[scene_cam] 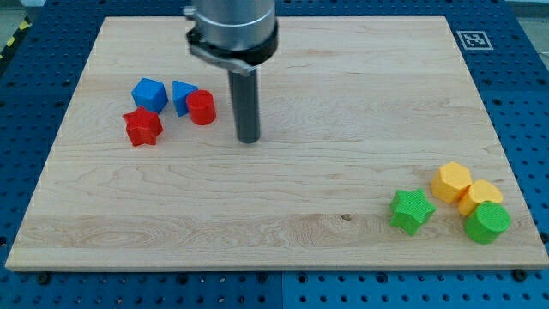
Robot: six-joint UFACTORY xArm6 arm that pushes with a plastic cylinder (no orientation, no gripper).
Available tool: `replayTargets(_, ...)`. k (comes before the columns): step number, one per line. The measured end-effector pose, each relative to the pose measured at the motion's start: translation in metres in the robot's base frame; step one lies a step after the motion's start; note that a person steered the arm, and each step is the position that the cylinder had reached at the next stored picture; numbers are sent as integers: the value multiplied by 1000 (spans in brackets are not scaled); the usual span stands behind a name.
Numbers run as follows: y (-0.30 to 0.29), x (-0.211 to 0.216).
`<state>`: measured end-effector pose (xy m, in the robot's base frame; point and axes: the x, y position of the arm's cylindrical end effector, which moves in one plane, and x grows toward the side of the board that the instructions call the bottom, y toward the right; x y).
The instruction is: Move the red circle towards right side of the red star
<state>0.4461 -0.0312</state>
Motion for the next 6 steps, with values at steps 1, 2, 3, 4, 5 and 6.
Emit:
replayTargets(1,-4,-33)
replayTargets(2,-23,-46)
replayTargets(3,-38,-46)
replayTargets(4,-65,-46)
replayTargets(5,-84,-46)
replayTargets(6,-87,-46)
